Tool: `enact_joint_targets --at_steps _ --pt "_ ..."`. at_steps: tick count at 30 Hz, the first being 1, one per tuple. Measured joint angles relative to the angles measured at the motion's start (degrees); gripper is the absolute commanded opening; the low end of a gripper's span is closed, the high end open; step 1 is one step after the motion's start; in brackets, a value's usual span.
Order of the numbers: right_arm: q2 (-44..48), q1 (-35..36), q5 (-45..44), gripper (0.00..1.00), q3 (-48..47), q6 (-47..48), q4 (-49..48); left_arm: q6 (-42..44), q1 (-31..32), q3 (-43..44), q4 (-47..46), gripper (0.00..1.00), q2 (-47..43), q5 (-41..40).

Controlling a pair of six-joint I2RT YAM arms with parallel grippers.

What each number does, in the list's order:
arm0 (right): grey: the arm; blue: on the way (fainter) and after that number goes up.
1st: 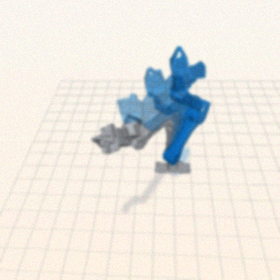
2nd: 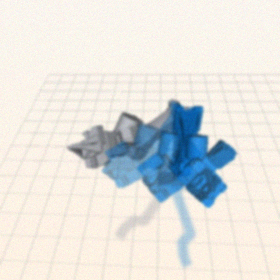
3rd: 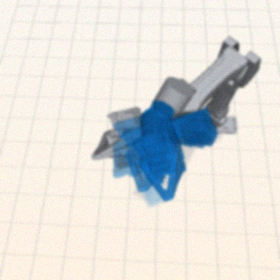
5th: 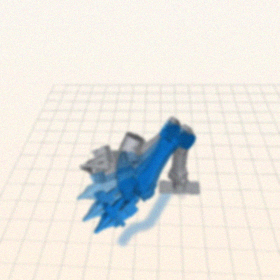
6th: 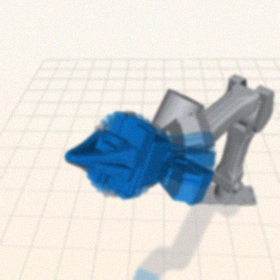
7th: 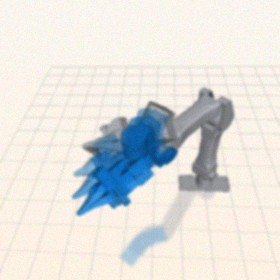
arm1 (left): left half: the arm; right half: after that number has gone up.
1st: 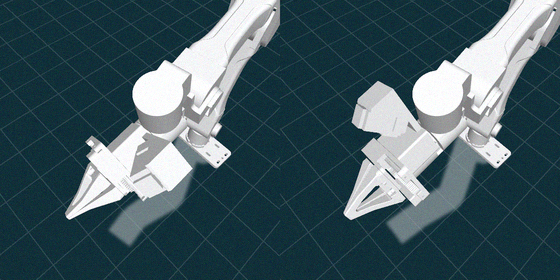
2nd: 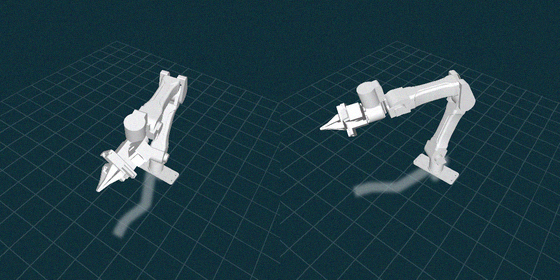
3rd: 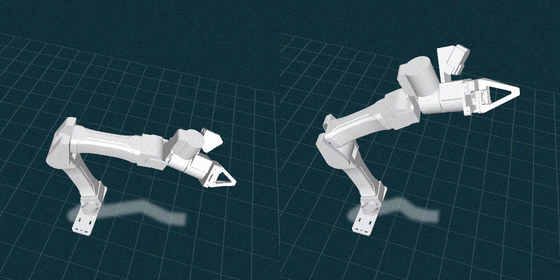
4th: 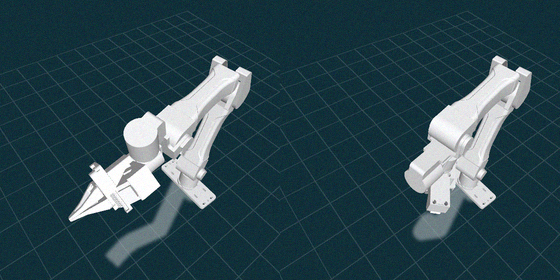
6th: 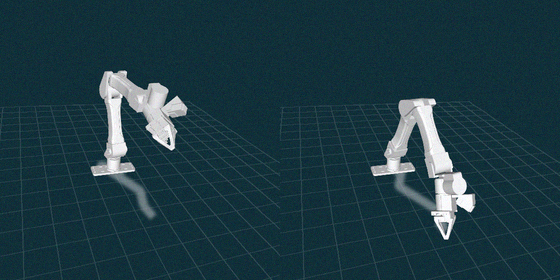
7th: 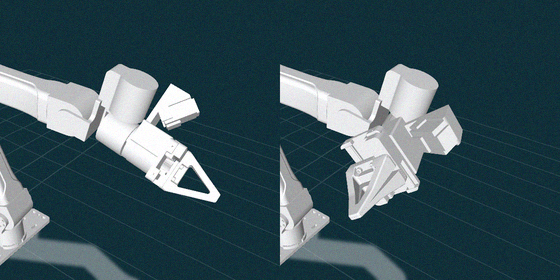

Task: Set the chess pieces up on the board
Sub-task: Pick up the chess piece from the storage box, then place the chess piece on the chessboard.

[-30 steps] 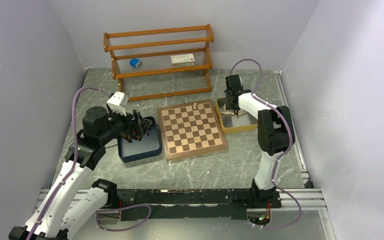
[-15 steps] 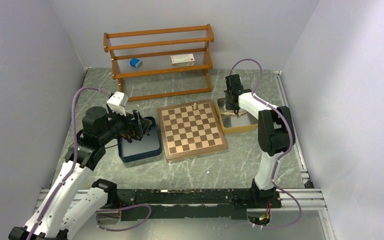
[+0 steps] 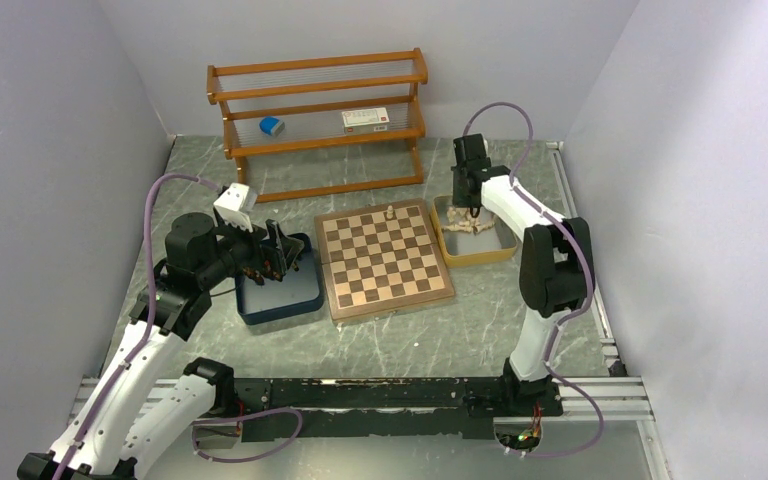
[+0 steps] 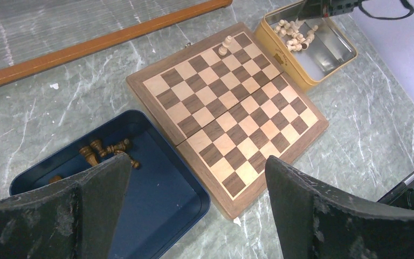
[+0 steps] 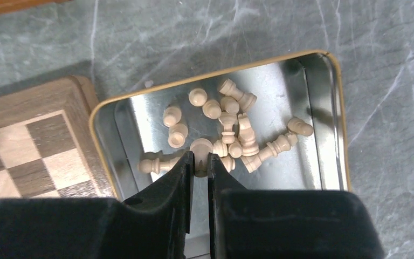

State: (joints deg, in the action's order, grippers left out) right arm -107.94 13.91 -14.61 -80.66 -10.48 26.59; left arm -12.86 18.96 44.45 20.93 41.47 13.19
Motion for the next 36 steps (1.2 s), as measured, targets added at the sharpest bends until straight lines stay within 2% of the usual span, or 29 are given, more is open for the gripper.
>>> enact_joint_targets --at_steps 7,16,26,36 --pt "2.5 1.7 0.1 0.09 -3.0 -0.4 1.8 0.0 0.0 0.0 0.0 0.99 0.2 0.0" --pt "2.6 7.4 2.9 0.09 -4.8 -0.7 2.4 0.0 0.0 0.0 0.0 0.99 0.2 0.0" --pt "-4.8 14.1 3.7 0.09 -13.6 -0.6 4.0 0.0 0.0 0.0 0.0 0.99 -0.4 -0.1" --pt "-10.3 14.8 3.7 0.11 -17.1 -0.6 7.8 0.0 0.0 0.0 0.0 0.99 -0.9 -0.2"
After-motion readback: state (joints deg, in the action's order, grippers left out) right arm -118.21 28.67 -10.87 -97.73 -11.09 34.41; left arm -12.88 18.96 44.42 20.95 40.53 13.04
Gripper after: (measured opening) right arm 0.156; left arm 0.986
